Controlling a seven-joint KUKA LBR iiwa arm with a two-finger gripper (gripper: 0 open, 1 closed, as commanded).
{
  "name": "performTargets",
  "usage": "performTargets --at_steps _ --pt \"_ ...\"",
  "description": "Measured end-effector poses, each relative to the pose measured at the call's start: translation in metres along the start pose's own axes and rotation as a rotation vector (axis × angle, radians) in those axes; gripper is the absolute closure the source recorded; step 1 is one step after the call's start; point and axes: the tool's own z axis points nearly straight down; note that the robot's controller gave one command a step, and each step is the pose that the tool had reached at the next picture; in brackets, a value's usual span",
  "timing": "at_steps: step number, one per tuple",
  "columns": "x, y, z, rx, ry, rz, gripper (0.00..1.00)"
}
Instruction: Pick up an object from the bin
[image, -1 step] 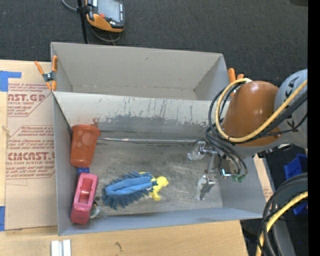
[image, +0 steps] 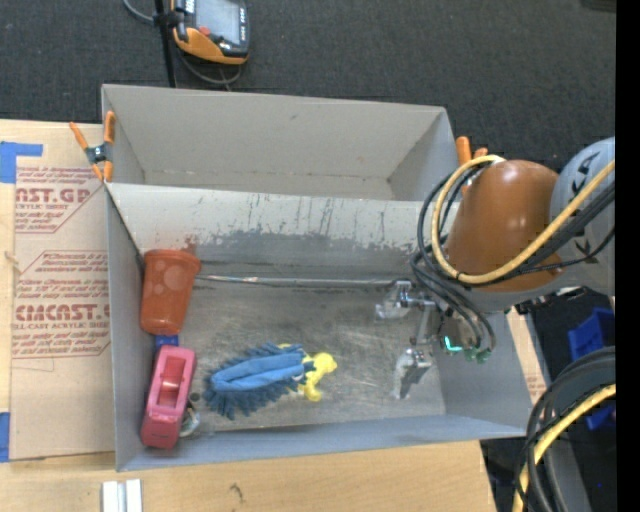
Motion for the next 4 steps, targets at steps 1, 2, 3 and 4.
performTargets --at_steps 1,2,3,4 --pt "0.0 -0.002 -0.007 0.0 -0.004 -0.072 0.0" --pt "-0.003 0.025 0.036 0.001 -0.013 -0.117 0.0" --pt "-0.003 0.035 0.052 0.0 -0.009 -0.108 0.0" --pt "0.001 0.058 0.072 -0.005 0.006 -0.184 0.0"
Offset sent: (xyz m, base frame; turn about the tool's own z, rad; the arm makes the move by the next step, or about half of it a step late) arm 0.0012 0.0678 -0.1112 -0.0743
